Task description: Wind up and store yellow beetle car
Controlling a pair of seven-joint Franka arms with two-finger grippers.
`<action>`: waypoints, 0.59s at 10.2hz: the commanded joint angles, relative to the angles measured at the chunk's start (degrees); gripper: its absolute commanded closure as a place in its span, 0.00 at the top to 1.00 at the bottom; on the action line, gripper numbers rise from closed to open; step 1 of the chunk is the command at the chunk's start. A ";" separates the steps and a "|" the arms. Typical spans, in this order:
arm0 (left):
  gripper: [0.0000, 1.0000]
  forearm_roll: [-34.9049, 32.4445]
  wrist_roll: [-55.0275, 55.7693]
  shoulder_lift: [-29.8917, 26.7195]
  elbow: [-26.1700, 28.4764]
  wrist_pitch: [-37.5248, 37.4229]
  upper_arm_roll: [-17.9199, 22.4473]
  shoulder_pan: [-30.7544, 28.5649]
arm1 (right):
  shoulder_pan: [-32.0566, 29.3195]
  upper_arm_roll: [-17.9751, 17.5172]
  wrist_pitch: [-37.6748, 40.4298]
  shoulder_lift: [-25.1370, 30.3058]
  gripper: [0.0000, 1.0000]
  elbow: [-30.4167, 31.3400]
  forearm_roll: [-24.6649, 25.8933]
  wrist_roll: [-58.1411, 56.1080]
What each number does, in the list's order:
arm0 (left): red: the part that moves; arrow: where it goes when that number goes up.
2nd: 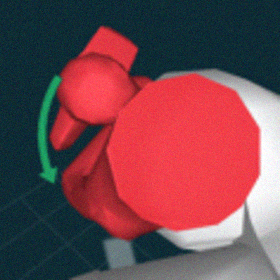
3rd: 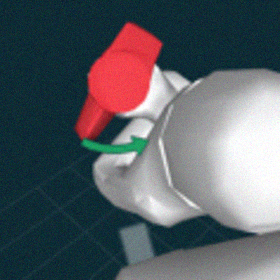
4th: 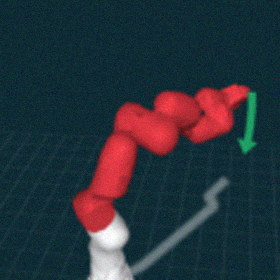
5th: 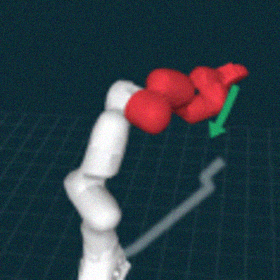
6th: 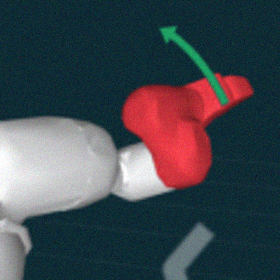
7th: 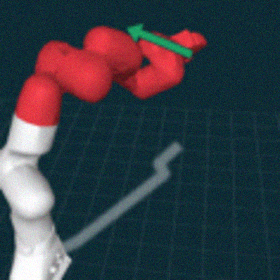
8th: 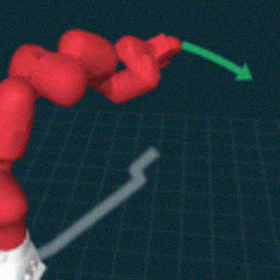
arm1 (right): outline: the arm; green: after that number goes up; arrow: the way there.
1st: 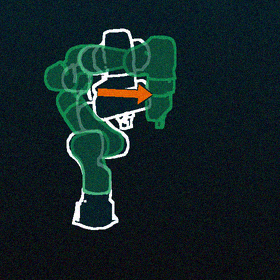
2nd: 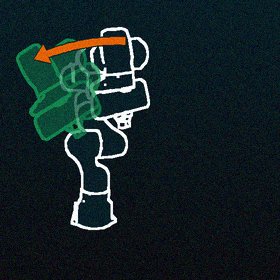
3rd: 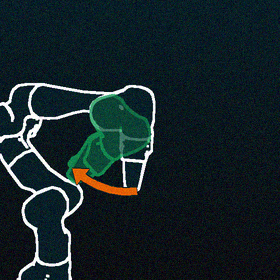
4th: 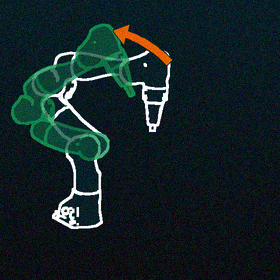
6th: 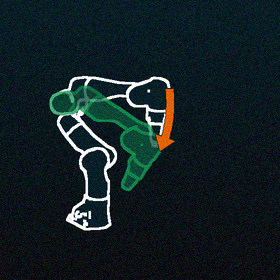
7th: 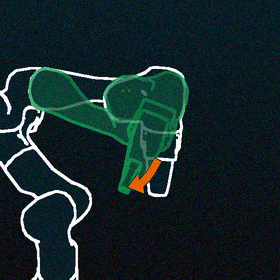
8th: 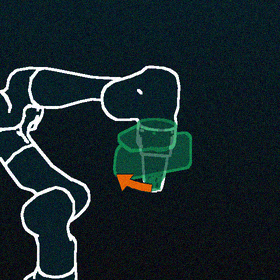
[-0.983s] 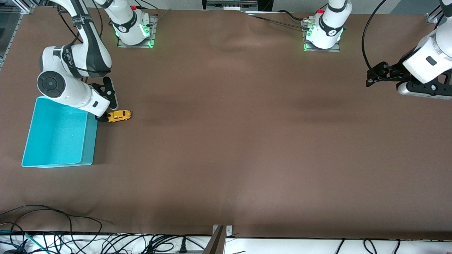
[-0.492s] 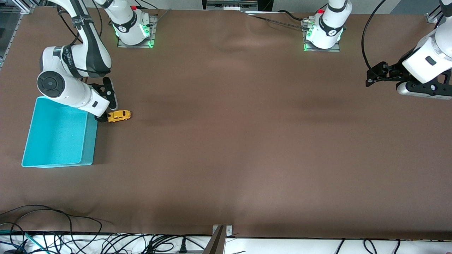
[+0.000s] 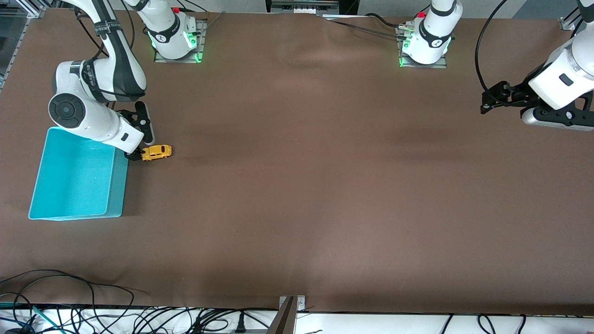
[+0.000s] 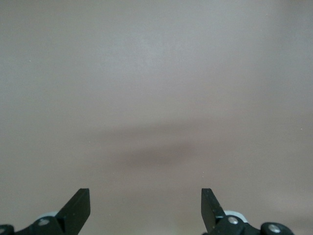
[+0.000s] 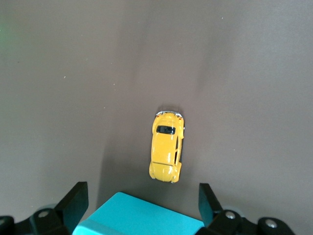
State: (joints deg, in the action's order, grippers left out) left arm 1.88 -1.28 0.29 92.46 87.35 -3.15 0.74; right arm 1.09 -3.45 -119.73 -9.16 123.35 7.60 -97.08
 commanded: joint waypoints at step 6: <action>1.00 -0.30 0.67 0.15 -0.96 -1.39 0.07 0.23 | -1.36 -0.59 -8.59 -0.24 1.00 6.81 1.80 -0.75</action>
State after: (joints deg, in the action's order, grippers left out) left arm 1.88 -1.28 0.29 92.46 87.18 -3.15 0.74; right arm 0.78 -3.45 -126.74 -9.55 128.63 8.43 -97.09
